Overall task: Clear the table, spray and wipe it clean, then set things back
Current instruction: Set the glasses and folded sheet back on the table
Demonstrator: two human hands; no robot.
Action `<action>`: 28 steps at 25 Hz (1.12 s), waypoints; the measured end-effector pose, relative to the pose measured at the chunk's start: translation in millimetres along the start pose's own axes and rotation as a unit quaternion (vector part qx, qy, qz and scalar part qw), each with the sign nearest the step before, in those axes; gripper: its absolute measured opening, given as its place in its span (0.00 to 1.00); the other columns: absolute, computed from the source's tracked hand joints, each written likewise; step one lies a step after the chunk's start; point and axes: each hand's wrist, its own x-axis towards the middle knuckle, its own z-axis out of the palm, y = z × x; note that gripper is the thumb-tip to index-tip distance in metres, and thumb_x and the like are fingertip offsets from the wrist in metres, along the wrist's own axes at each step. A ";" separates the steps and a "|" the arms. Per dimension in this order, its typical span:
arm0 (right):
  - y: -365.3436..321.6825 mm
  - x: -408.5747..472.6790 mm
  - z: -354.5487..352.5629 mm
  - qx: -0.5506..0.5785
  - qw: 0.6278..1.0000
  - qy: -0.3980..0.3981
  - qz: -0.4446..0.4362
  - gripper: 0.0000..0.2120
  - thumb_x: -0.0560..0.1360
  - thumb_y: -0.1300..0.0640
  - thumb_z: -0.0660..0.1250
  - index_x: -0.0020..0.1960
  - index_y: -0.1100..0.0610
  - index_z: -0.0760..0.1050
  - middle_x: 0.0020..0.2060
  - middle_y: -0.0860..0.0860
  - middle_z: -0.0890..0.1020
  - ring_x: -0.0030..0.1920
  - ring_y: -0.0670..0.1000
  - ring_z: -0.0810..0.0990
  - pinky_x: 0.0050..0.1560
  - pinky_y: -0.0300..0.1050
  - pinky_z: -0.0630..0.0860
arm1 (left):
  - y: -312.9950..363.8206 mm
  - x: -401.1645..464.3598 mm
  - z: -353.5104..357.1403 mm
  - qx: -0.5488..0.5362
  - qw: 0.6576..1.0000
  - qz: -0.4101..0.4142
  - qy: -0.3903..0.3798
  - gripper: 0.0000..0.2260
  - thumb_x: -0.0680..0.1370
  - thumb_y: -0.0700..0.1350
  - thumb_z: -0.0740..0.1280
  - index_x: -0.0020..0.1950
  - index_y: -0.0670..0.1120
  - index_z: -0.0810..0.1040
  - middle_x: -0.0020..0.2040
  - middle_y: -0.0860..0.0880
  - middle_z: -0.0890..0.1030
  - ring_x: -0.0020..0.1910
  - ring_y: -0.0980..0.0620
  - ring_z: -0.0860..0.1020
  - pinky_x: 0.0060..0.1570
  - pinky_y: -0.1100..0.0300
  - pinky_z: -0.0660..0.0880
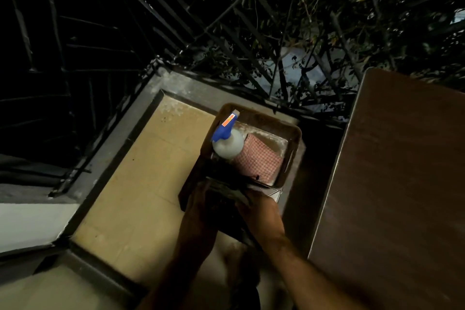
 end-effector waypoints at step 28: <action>180.7 -247.8 -405.9 0.102 0.882 0.450 0.094 0.22 0.71 0.40 0.69 0.64 0.38 0.76 0.41 0.46 0.87 0.42 0.50 0.84 0.44 0.49 0.81 | 302.3 -144.2 259.6 0.056 0.967 0.237 -0.080 0.28 0.82 0.39 0.62 0.80 0.55 0.58 0.80 0.54 0.61 0.78 0.59 0.57 0.72 0.65 0.54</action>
